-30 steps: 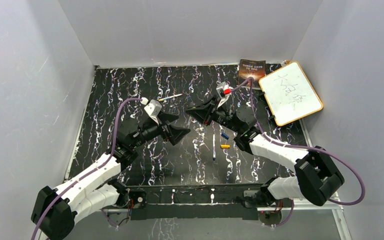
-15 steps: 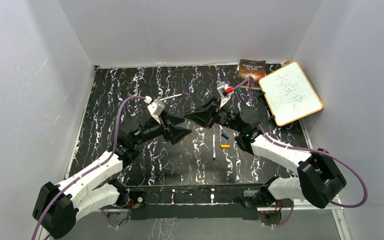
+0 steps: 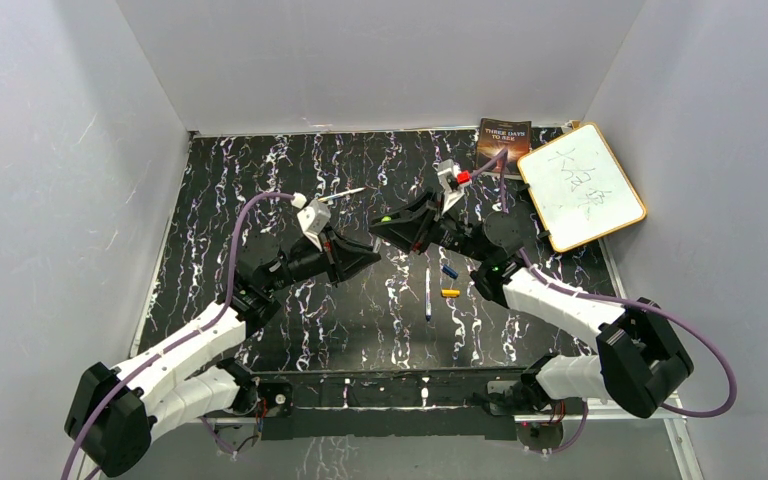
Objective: Insert the pens into the pen caps
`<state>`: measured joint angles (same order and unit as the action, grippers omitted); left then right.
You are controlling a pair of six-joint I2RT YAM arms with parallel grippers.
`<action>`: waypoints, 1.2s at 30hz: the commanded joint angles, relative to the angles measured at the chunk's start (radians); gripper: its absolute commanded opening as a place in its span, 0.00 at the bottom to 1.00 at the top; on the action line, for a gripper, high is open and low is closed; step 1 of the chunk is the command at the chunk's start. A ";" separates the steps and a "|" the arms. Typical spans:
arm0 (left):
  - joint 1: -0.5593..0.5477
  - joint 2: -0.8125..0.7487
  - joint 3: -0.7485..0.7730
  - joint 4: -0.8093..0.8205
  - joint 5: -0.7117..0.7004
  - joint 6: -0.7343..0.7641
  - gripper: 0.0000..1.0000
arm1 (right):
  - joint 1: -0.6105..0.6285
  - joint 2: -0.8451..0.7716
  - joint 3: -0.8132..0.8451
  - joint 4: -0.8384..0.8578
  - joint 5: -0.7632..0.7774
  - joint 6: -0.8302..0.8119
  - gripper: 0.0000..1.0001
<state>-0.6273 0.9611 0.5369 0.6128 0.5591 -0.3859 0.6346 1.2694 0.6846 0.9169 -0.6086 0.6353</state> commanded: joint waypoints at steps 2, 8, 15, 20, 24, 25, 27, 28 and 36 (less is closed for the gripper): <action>0.006 -0.011 0.031 0.034 -0.013 -0.012 0.00 | 0.000 -0.047 0.024 0.051 0.047 -0.030 0.40; 0.006 -0.013 0.021 0.000 -0.123 -0.014 0.00 | -0.001 -0.118 -0.032 0.002 0.292 -0.117 0.55; 0.020 0.080 0.151 -0.405 -0.512 0.027 0.00 | -0.012 -0.187 -0.056 -0.325 0.781 -0.155 0.61; 0.057 0.282 0.291 -0.656 -0.793 0.001 0.00 | -0.014 -0.220 -0.069 -0.376 0.721 -0.221 0.57; 0.215 0.373 0.267 -0.567 -0.628 -0.008 0.00 | -0.014 -0.200 -0.047 -0.416 0.710 -0.221 0.55; 0.255 0.397 0.268 -0.558 -0.607 0.000 0.00 | -0.014 -0.198 -0.042 -0.427 0.706 -0.222 0.55; 0.303 0.457 0.285 -0.561 -0.605 0.036 0.00 | -0.015 -0.203 -0.037 -0.448 0.695 -0.228 0.55; 0.319 0.481 0.292 -0.564 -0.614 0.057 0.00 | -0.016 -0.209 -0.037 -0.459 0.689 -0.236 0.55; 0.455 0.697 0.341 -0.582 -0.525 0.172 0.00 | -0.016 -0.249 -0.056 -0.516 0.700 -0.282 0.55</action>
<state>-0.2134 1.5944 0.8249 0.0593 -0.0151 -0.2852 0.6197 1.0592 0.6125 0.3977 0.0799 0.3923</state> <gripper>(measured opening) 0.065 0.551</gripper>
